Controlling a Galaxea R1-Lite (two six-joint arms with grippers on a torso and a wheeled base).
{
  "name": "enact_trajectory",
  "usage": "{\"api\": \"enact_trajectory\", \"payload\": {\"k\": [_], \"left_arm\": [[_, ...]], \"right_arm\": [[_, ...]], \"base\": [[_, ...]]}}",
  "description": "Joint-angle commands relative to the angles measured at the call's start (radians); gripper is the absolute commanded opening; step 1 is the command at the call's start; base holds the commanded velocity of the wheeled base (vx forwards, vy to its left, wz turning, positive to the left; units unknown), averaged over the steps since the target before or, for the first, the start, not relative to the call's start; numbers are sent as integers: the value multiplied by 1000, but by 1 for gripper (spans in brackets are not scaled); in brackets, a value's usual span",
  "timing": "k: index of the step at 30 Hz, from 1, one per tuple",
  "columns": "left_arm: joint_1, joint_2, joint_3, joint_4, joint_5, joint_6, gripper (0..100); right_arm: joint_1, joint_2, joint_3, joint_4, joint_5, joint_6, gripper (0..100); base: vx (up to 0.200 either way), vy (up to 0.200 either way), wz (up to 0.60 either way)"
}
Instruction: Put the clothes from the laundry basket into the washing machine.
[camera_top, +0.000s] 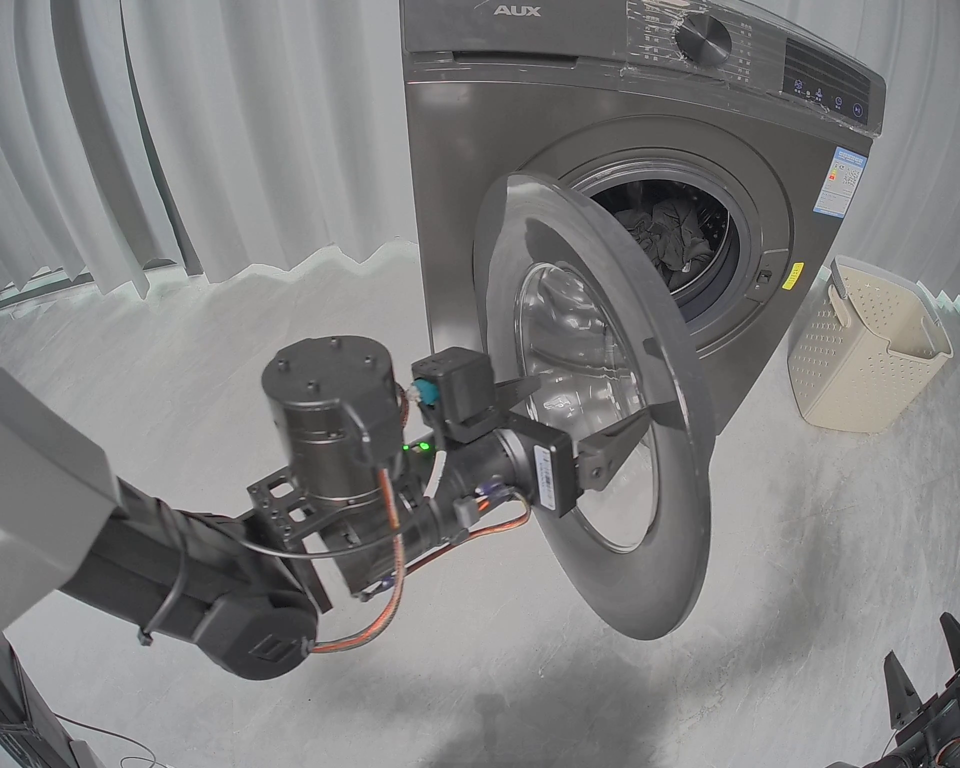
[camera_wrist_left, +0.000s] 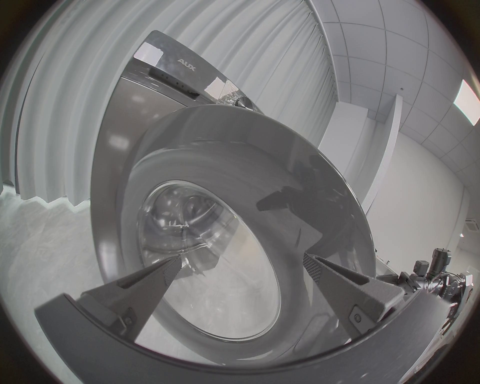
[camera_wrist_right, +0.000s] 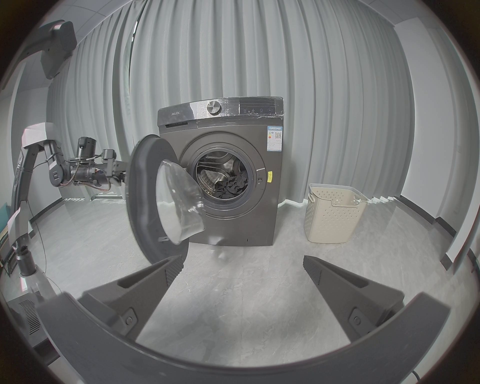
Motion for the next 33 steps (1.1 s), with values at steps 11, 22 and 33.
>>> {"api": "enact_trajectory", "payload": {"k": [11, 22, 33], "left_arm": [[16, 119, -114, -66, 57, -25, 100], [10, 91, -169, -34, 40, -28, 100], [30, 273, -374, 11, 85, -42, 100]], "right_arm": [[0, -16, 16, 0, 0, -1, 100], [0, -16, 16, 0, 0, -1, 100], [0, -16, 16, 0, 0, -1, 100]], "base": [[0, 0, 0], [0, 0, 0], [0, 0, 0]]}}
